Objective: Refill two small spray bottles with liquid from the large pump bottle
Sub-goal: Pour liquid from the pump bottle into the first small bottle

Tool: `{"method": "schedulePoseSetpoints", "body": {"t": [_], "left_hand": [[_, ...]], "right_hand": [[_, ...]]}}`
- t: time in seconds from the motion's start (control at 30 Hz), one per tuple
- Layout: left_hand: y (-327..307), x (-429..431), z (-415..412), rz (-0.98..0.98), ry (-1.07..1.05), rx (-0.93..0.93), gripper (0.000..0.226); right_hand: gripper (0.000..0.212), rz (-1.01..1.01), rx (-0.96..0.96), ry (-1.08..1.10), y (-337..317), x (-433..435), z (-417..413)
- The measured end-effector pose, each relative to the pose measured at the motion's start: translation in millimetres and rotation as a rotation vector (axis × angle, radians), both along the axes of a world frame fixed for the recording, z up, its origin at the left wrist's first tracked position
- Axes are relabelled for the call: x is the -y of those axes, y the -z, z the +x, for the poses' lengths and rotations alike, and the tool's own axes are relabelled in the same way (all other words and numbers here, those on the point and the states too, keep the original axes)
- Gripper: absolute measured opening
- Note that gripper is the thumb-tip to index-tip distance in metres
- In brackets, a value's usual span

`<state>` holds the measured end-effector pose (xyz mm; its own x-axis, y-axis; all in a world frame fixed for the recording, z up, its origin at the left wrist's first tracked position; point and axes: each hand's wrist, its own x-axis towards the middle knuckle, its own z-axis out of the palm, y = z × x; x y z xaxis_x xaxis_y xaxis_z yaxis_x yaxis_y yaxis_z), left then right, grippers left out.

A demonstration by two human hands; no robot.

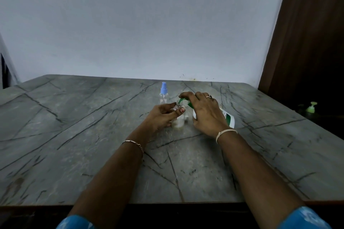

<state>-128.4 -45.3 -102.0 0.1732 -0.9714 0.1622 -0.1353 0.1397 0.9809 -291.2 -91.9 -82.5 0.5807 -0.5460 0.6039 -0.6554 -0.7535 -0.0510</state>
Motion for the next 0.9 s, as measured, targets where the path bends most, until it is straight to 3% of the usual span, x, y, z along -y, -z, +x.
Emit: {"method": "schedulePoseSetpoints", "body": {"t": [0.17,0.43,0.57,0.77,0.9], "left_hand": [[0.2,2.6,0.5,0.006,0.005,-0.037,0.038],[-1.6,-0.1,0.6,0.014,-0.002,-0.024,0.067],[-0.6,1.3,2.0,0.011,0.007,-0.028,0.05],[-0.2,1.7,1.3,0.003,0.0,-0.018,0.047],[1.5,2.8,2.3,0.006,-0.002,-0.022,0.046]], "right_hand": [[0.077,-0.037,-0.044,0.021,1.0,0.6,-4.3],[0.074,-0.032,-0.015,0.029,0.5,1.8,0.3],[0.072,-0.04,-0.014,0.032,0.9,2.2,2.7],[0.09,-0.107,-0.106,0.054,2.0,-0.8,-5.7],[0.076,-0.059,-0.091,0.053,-0.1,-0.9,-4.1]]}}
